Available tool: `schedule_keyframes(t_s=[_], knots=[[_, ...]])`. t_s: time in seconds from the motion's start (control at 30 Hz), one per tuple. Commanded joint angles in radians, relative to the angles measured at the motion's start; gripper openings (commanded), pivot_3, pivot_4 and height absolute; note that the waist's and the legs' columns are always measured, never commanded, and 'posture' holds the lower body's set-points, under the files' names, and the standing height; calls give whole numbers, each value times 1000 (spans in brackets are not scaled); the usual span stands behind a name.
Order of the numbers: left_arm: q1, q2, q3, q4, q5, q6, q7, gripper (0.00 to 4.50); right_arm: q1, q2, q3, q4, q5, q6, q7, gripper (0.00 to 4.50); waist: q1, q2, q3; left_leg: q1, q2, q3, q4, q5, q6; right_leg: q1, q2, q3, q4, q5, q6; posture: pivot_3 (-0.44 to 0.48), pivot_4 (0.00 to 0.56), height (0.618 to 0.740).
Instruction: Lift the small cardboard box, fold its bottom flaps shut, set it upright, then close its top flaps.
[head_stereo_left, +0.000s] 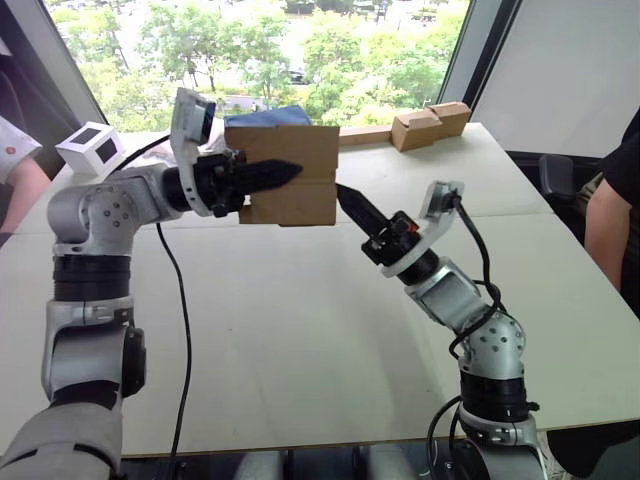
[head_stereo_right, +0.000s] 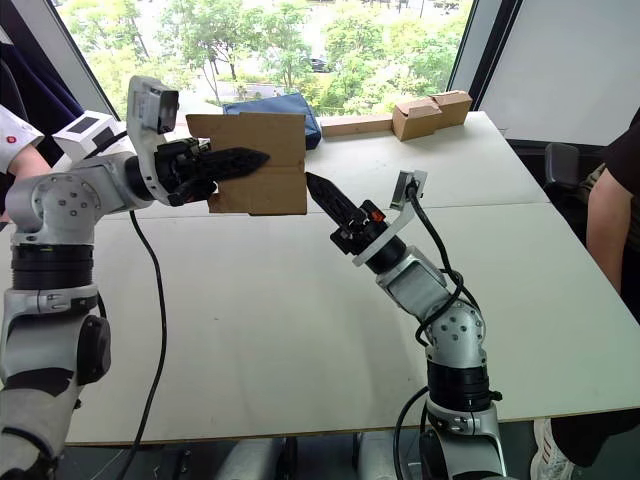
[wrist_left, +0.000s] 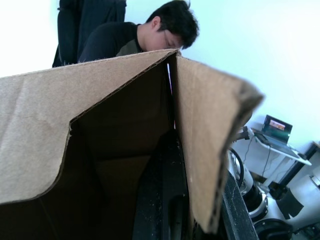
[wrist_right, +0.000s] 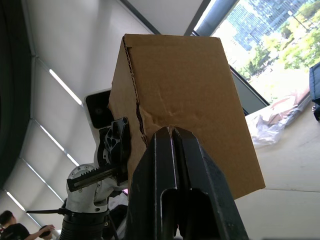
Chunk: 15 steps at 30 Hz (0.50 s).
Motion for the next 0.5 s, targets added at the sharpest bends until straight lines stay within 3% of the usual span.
schedule_keyframes(t_s=[0.03,0.17,0.33,0.43,0.5], knots=[[-2,5,-15,-29,16,-25,-4,0,15,-15,-15,-53,4,0,8,34,-1,0,0,0,0,0,0,0,0,0,0,0,0,0,0,0,150,740],[-2,94,-154,-89,161,-108,-50,0,114,-182,-80,-99,-10,55,41,34,4,0,0,0,0,0,0,0,0,0,-1,0,0,0,0,0,150,740],[-144,184,-449,-48,450,-224,-126,0,221,-499,-75,-206,-110,140,198,34,7,0,1,0,-2,0,0,-1,2,2,-1,0,-2,0,0,0,150,740],[-240,255,-679,-97,612,-248,-300,0,235,-713,-41,-298,-250,143,320,34,2,0,1,0,-2,1,0,-1,2,2,0,0,-2,-2,3,0,150,740],[-299,252,-780,-124,687,-279,-374,0,255,-830,-3,-351,-352,121,385,34,-2,0,1,1,-1,1,-1,-2,4,2,2,1,-2,-3,3,0,150,740]])
